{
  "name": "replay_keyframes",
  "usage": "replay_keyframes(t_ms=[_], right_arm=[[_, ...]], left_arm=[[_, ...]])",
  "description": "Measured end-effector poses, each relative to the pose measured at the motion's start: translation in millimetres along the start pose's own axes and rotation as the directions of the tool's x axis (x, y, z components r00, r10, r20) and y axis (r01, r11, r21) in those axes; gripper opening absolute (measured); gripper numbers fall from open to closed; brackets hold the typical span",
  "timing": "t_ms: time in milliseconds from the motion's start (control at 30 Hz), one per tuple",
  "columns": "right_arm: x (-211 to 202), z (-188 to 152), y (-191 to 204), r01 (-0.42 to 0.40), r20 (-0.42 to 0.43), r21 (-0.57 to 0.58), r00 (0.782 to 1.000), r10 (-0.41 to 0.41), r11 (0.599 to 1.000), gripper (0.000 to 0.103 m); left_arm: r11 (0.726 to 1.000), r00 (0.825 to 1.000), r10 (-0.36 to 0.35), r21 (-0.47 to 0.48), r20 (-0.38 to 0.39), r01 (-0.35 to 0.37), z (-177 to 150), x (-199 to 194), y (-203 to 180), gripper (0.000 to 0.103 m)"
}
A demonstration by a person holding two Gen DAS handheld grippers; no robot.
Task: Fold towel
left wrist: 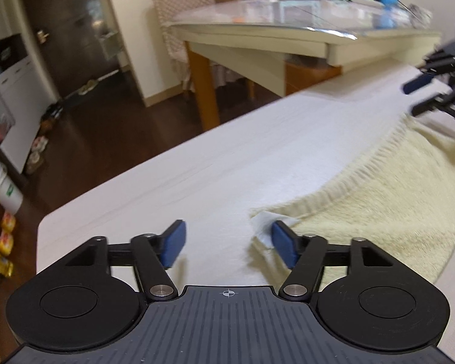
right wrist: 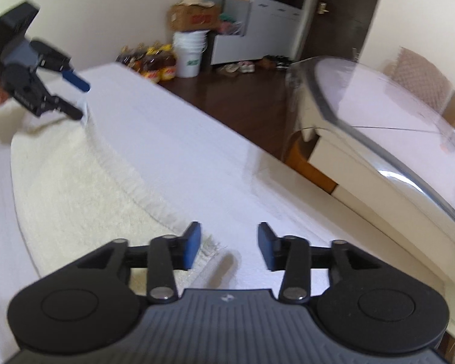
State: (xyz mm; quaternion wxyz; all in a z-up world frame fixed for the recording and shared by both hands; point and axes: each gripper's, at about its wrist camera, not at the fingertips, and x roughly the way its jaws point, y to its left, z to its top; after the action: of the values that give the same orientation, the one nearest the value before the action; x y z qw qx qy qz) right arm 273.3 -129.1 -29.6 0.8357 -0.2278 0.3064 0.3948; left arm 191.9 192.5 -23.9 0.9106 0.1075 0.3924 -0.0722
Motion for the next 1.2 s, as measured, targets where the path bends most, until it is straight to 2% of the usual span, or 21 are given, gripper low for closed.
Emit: replay_keyframes(t_ms=[133, 267, 367, 433, 633, 867, 1033, 1167, 1200], right_arm=[[-26.3, 4.7, 17.8, -0.025, 0.064, 0.024, 0.998, 0.024, 0.999, 0.048], [-47.2, 12.0, 50.7, -0.065, 0.121, 0.005, 0.991, 0.064, 0.998, 0.051], [-62.1, 20.1, 99.1, -0.103, 0.167, -0.05, 0.98, 0.11, 0.993, 0.051], [-62.6, 24.0, 131.8, -0.132, 0.158, -0.115, 0.976, 0.15, 0.984, 0.051], [-42.1, 29.5, 226.9, -0.118, 0.114, -0.33, 0.98, 0.163, 0.937, 0.048], [-0.3, 33.7, 279.1, -0.057, 0.058, -0.444, 0.994, 0.092, 0.894, 0.043], [22.5, 26.5, 308.6, 0.02, 0.049, -0.564, 0.999, 0.01, 0.826, 0.04], [34.0, 24.8, 321.9, 0.062, 0.059, -0.609, 0.998, -0.033, 0.79, 0.035], [37.1, 25.0, 324.1, 0.069, 0.058, -0.618, 0.997, -0.042, 0.783, 0.031]], left_arm=[[0.998, 0.998, 0.051, -0.038, -0.04, -0.052, -5.8, -1.1, 11.0, 0.075], [0.997, 0.998, 0.059, -0.051, 0.001, -0.059, -10.2, -18.5, 13.9, 0.075], [0.996, 0.997, 0.065, -0.065, 0.043, -0.063, -14.6, -37.5, 17.1, 0.081], [0.995, 0.996, 0.073, -0.066, 0.056, -0.069, -17.4, -44.7, 19.1, 0.082], [0.992, 0.992, 0.095, -0.097, 0.089, -0.086, -32.6, -66.3, 23.6, 0.09], [0.984, 0.988, 0.104, -0.157, 0.112, -0.086, -54.4, -87.2, 37.0, 0.097], [0.978, 0.987, 0.105, -0.193, 0.122, -0.08, -74.0, -96.3, 46.6, 0.098], [0.979, 0.986, 0.086, -0.197, 0.14, -0.058, -87.3, -102.1, 50.3, 0.099], [0.981, 0.986, 0.077, -0.187, 0.148, -0.048, -90.1, -103.3, 49.8, 0.099]])
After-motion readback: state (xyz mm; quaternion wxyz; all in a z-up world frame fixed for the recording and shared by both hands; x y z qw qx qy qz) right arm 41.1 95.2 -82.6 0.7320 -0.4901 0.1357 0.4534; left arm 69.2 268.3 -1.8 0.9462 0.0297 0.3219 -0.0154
